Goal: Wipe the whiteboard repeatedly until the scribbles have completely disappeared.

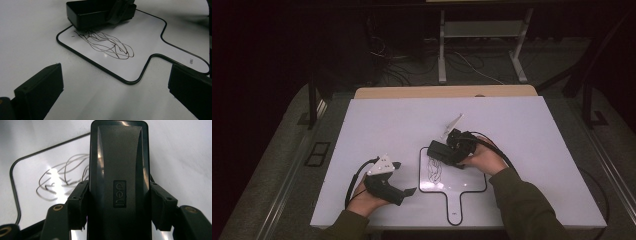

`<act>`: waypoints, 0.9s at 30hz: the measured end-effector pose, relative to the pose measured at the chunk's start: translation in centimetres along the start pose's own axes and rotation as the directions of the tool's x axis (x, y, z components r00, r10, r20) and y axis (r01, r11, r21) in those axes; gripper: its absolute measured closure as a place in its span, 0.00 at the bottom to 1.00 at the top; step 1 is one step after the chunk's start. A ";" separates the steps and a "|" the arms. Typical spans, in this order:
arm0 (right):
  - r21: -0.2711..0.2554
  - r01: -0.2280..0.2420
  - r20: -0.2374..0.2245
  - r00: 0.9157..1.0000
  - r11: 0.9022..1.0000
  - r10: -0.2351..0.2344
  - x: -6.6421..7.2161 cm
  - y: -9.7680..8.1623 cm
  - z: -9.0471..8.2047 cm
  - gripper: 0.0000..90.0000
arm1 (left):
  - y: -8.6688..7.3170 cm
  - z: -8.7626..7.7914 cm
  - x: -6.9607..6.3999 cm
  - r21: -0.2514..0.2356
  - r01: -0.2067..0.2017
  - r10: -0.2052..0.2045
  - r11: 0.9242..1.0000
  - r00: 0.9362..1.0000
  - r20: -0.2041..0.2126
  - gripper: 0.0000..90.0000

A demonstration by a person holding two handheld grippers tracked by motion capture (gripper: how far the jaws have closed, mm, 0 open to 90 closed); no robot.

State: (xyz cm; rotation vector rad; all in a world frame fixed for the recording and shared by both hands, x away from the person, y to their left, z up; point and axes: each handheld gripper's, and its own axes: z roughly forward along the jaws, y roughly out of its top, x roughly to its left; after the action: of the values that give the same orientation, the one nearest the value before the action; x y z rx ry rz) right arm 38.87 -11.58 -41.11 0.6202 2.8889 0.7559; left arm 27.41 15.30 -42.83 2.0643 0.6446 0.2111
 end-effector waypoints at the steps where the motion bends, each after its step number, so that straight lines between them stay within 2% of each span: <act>1: 0.002 0.003 0.001 1.000 1.000 -0.003 0.0 0.3 0.2 0.43 | 0.0 0.0 0.0 -0.002 0.001 -0.001 1.000 1.000 0.001 0.00; 6: 0.019 0.016 -0.007 1.000 1.000 -0.016 0.0 1.4 1.0 0.43 | 0.0 -0.1 0.0 0.000 -0.003 0.003 1.000 1.000 0.002 0.00; 14: 0.034 0.024 -0.009 1.000 0.999 -0.024 0.0 2.2 1.9 0.43 | 0.1 -0.1 0.0 -0.001 -0.006 0.006 1.000 1.000 0.002 0.00; 21: 0.059 0.045 -0.002 0.999 0.997 -0.045 0.0 2.4 2.5 0.42 | 0.1 -0.1 0.0 -0.003 -0.007 0.007 1.000 1.000 0.003 0.00; 27: 0.053 0.056 -0.003 0.998 0.997 -0.056 0.0 2.4 2.6 0.42 | 0.1 -0.1 -0.1 -0.004 -0.003 0.003 1.000 1.000 0.004 0.00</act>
State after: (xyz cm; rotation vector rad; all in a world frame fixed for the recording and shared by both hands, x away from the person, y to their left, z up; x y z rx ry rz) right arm 40.21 -8.46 -42.22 0.5419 2.9232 0.6744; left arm 27.33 15.33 -42.70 2.0617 0.6377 0.2101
